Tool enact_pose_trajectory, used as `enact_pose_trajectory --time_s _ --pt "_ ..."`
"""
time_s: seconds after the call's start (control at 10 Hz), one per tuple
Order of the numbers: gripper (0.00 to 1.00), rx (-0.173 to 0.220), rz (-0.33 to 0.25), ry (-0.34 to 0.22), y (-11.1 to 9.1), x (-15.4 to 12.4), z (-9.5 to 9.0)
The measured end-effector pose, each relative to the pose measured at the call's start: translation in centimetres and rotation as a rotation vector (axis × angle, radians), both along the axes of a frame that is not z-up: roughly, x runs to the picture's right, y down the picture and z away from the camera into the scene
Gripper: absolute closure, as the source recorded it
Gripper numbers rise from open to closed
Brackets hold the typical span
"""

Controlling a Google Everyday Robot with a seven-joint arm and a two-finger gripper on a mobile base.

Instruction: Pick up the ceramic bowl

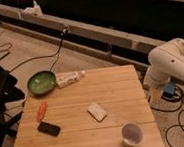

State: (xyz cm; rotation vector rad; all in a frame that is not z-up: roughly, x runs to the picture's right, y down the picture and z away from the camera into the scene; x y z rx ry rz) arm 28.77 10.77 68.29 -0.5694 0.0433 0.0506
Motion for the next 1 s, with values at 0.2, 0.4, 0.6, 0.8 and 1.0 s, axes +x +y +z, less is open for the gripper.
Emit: enact_pose_trajectory --time_s 0.2,0.4,0.6,0.8,1.0 --pt "0.35 0.0 0.0 0.0 0.0 0.0 0.0" --pt "0.35 0.0 0.0 0.0 0.0 0.0 0.0" --pt "0.35 0.0 0.0 0.0 0.0 0.0 0.0" --pt "0.35 0.003 0.007 -0.001 -0.3 0.0 0.1" --pt "0.35 0.013 0.014 -0.065 -2.5 -1.9 1.5"
